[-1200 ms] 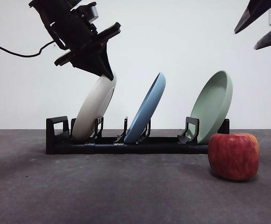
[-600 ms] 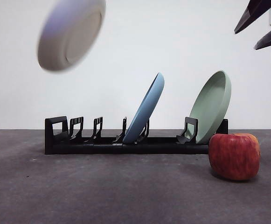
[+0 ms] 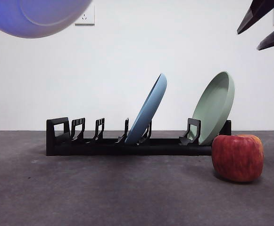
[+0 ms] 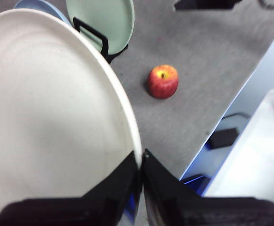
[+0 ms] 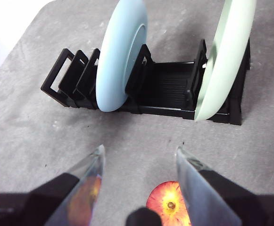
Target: Take the yellow plate from the plate rack,put the plate on the table,take the apple from the table,put the apple in the plate
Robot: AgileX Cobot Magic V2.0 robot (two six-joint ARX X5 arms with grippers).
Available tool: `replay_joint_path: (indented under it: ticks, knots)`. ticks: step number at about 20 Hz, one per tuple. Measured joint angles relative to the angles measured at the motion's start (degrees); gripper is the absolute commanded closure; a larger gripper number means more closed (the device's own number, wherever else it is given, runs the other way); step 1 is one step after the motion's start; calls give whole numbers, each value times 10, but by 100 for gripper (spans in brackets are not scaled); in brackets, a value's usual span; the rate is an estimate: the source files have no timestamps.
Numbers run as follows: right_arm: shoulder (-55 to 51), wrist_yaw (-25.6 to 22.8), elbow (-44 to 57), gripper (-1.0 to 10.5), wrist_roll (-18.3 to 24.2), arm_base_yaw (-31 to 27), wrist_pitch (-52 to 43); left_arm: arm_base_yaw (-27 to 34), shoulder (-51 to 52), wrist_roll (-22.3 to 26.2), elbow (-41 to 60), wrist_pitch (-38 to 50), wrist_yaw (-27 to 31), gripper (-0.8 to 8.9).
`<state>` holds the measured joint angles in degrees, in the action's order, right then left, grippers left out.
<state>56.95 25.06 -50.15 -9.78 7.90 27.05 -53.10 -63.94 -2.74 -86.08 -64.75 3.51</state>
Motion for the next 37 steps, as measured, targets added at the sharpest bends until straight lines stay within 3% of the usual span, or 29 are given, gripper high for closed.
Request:
replay_joint_path:
  ticks: [4,8,11,16,20,23,24,26,27,33,34,37]
  knots:
    - [0,0,0,691,0,0,0,-93,-41,-38,64,33,105,822]
    - [0,0,0,691,0,0,0,-131,-112,-60,154,117,115,822]
    - [0,-1,0,691,0,0,0,-142,-188,-63,195,186,123,822]
    - [0,-24,0,691,0,0,0,-142,-321,-47,201,249,195,822]
    - [0,-28,0,691,0,0,0,-142,-376,-29,201,283,181,822]
    - [0,-28,0,691,0,0,0,-142,-379,-26,201,298,167,803]
    - [0,-27,0,691,0,0,0,-142,-379,-24,201,299,167,739]
    - [0,-27,0,691,0,0,0,-138,-379,-24,201,302,156,497]
    - [0,-27,0,690,0,0,0,-136,-379,-24,201,302,156,453]
    - [0,-26,0,684,4,5,2,-119,-348,-23,201,288,205,458]
    - [0,-27,-2,657,11,14,10,-119,-321,-23,201,289,216,458]
    - [0,-46,-9,437,42,49,25,-119,-210,-23,201,310,229,459]
